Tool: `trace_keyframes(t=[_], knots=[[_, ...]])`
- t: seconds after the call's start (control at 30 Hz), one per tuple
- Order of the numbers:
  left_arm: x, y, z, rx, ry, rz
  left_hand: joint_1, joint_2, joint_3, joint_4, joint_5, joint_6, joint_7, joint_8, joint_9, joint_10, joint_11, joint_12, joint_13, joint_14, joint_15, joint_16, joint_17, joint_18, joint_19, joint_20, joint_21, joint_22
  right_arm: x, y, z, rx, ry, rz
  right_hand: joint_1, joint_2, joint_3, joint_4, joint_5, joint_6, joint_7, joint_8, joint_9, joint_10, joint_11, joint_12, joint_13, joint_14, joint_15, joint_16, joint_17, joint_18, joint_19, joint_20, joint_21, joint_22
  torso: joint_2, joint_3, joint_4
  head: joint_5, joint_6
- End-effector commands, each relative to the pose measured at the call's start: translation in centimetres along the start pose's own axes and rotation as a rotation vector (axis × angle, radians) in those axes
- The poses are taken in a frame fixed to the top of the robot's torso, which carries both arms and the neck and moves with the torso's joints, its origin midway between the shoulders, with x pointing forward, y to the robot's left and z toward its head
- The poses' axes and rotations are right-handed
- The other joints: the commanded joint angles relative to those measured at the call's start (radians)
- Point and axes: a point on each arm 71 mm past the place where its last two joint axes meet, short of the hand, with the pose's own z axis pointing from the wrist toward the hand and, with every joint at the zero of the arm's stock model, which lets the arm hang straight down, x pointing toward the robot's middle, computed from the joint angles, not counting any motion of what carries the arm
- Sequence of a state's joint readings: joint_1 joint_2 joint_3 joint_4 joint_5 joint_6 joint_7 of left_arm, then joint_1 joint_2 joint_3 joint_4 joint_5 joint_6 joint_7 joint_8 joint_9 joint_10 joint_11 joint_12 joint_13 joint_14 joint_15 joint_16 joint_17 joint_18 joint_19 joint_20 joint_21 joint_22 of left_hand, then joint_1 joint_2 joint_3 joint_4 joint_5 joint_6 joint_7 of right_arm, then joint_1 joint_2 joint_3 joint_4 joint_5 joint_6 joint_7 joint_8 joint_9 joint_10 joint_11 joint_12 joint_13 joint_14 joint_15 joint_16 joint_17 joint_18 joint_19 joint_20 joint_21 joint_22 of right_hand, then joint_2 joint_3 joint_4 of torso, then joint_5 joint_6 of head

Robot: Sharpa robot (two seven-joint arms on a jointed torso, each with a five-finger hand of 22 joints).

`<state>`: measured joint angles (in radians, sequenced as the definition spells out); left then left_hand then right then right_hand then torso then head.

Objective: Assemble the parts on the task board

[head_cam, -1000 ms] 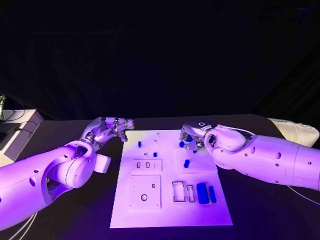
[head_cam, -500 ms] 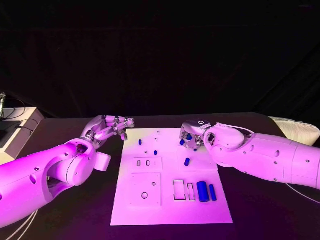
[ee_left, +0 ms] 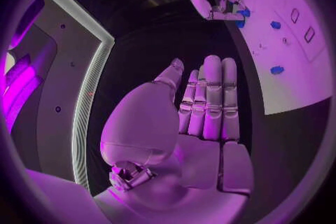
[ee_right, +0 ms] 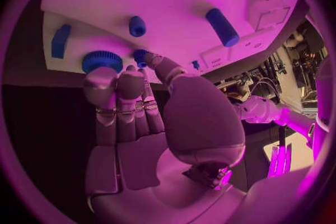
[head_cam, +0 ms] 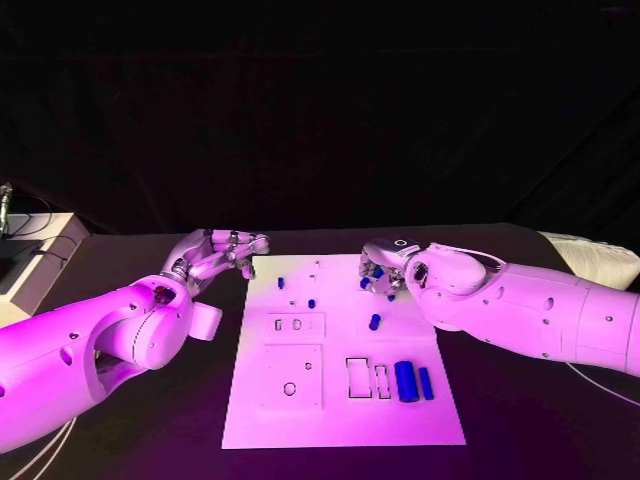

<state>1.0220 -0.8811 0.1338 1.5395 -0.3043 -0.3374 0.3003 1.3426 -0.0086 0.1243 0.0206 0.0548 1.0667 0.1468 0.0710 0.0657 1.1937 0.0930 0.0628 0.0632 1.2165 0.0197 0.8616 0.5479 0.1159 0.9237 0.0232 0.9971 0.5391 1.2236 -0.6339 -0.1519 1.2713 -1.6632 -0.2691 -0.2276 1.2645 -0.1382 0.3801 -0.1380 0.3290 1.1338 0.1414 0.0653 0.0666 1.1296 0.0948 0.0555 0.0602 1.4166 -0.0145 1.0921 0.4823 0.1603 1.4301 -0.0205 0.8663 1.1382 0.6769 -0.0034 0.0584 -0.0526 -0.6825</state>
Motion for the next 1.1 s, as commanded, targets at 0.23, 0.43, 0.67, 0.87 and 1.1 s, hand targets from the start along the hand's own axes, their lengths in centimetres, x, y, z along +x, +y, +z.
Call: trace_keyframes(t=[0.23,0.43,0.67,0.87,1.1], knots=[[0.09,-0.11,-0.08,0.003,0.021,-0.003,-0.006,0.003,0.003,-0.005,-0.002,-0.009,0.000,-0.005,0.001,-0.009,0.001,0.002,-0.001,-0.006,-0.004,0.007,-0.003,0.019,-0.005,0.000,0.006,0.001,0.26,0.23,0.01,-0.014,0.036,-0.004,-0.005,0.025,0.035,-0.008,-0.013,0.009,-0.004,-0.003,0.001,0.036,-0.006,0.002,-0.001,-0.005,-0.001,0.008,0.009,0.000,0.015,-0.007,0.010,0.045,0.000,0.0001,-0.0004,0.001,-0.005],[0.07,-0.12,-0.09,0.003,0.022,-0.002,-0.006,0.003,0.003,-0.005,-0.002,-0.009,0.000,-0.005,0.001,-0.009,0.001,0.002,-0.001,-0.006,-0.004,0.007,-0.003,0.019,-0.005,0.000,0.006,0.001,0.33,0.32,0.05,-0.017,0.046,-0.004,-0.013,0.033,0.041,-0.020,-0.019,0.019,-0.007,-0.003,0.001,0.050,-0.011,0.002,-0.001,-0.004,-0.004,0.003,0.021,-0.004,0.022,-0.011,-0.010,0.091,0.001,-0.0003,-0.0004,0.002,-0.006],[0.05,-0.12,-0.10,0.002,0.022,-0.002,-0.005,0.004,0.005,-0.006,-0.002,-0.009,0.000,-0.004,0.001,-0.010,0.001,0.002,-0.001,-0.006,-0.004,0.010,-0.006,0.019,-0.005,0.001,0.008,0.001,0.29,0.45,0.14,-0.022,0.042,0.005,-0.005,0.050,0.037,-0.018,-0.022,0.037,-0.014,-0.002,0.002,0.077,-0.020,0.002,0.000,-0.003,-0.010,0.002,0.025,-0.010,0.029,-0.015,-0.010,0.116,0.001,-0.0003,-0.0006,0.003,-0.007],[0.01,-0.11,-0.10,0.002,0.020,-0.002,-0.004,0.004,0.006,-0.007,-0.002,-0.010,0.001,-0.005,0.001,-0.010,0.002,0.001,-0.001,-0.006,-0.003,0.012,-0.008,0.020,-0.006,0.001,0.009,0.001,0.24,0.39,0.28,-0.014,0.034,0.005,-0.002,0.055,0.035,-0.024,-0.027,0.037,-0.013,-0.002,0.002,0.079,-0.020,0.003,0.000,-0.002,-0.011,0.000,0.031,-0.013,0.033,-0.017,-0.019,0.139,0.002,-0.0006,-0.0003,0.003,-0.007],[-0.04,-0.06,-0.05,0.002,0.020,-0.002,-0.003,0.005,0.007,-0.008,-0.003,-0.010,0.001,-0.005,0.001,-0.011,0.002,0.001,-0.001,-0.007,-0.003,0.014,-0.010,0.020,-0.006,0.001,0.009,0.001,-0.27,0.43,0.39,-0.004,-0.038,0.011,0.028,0.076,0.058,-0.042,-0.059,0.059,-0.019,0.000,0.005,0.129,-0.035,0.003,0.001,-0.002,-0.020,0.000,0.036,-0.022,0.041,-0.024,0.012,0.170,0.002,-0.0004,-0.0006,0.004,-0.007]])
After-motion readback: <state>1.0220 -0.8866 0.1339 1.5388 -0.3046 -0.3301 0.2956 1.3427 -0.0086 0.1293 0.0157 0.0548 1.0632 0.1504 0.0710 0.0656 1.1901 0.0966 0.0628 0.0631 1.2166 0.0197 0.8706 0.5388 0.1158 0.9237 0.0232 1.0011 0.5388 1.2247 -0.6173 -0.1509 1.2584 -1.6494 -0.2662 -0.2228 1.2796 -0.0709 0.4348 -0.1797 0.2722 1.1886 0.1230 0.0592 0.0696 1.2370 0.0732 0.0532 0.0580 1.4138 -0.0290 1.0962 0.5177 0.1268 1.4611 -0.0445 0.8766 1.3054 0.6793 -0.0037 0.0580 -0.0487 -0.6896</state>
